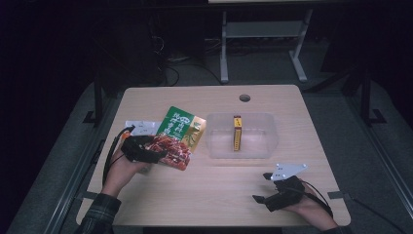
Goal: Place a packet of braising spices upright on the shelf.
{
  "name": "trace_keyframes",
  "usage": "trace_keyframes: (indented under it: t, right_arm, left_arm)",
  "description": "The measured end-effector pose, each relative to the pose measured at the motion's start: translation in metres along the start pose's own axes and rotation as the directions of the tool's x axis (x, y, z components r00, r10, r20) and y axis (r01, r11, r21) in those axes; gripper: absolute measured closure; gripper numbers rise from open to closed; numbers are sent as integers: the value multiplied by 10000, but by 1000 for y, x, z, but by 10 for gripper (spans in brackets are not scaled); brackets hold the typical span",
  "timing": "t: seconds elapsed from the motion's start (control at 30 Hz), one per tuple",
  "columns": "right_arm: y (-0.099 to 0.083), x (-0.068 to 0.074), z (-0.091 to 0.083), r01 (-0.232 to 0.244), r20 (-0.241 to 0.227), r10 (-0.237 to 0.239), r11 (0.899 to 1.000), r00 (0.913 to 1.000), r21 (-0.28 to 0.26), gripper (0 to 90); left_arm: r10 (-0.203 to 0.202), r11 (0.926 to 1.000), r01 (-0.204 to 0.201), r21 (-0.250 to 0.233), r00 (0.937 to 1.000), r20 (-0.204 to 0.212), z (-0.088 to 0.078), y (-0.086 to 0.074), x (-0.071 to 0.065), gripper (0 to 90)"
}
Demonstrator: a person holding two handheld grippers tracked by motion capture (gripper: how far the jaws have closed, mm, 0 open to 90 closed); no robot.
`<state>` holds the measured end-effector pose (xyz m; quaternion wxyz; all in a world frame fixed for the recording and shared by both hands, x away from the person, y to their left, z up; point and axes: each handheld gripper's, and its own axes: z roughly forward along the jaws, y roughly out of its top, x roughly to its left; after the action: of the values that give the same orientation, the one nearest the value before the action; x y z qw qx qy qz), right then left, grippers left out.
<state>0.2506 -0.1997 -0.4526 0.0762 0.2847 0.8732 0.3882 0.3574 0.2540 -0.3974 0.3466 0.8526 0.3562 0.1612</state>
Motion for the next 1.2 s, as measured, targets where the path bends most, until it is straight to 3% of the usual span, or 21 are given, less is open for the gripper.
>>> trace_keyframes:
  t: [0.3, 0.47, 0.53, 0.67, 0.77, 0.87, 0.9, 1.07, 1.2]
  right_arm:
    - [1, 1, 2, 138, -43, -138, 9999, 9999, -8, 143]
    - [1, 1, 2, 159, -28, -159, 9999, 9999, -8, 144]
    - [1, 1, 2, 161, -14, -161, 9999, 9999, -4, 144]
    - [1, 1, 2, 205, -12, -205, 9998, 9998, 14, 144]
    - [1, 2, 3, 191, -24, -191, 9998, 9998, 46, 144]
    - [1, 2, 3, 196, -5, -196, 9998, 9998, 65, 144]
    - [1, 2, 3, 196, -5, -196, 9998, 9998, 68, 144]
    - [1, 2, 2, 223, 33, -223, 9997, 9997, 128, 145]
    - [1, 3, 3, 342, 77, -343, 9993, 9994, 173, 145]
  left_arm:
    - [-222, 9995, 229, 206, 9992, -338, 15, 21, 26, 191]
    - [-346, 9972, 380, 644, 9980, -528, 32, 25, 41, 186]
    - [-685, 9952, 715, 667, 9966, -460, 39, 24, 44, 185]
    - [-888, 9864, 932, 1353, 9953, -382, 55, 17, 51, 167]
    - [-1036, 9793, 1089, 1708, 9938, -399, 65, 14, 52, 159]
    - [-917, 9715, 976, 2159, 9951, -376, 75, 10, 51, 157]
    - [-1067, 9674, 1103, 2279, 9939, -279, 77, 10, 51, 137]
    - [-1060, 9649, 1062, 2400, 9943, -134, 81, 8, 48, 151]
    - [-1148, 9647, 1087, 2400, 9933, 114, 83, 5, 48, 225]
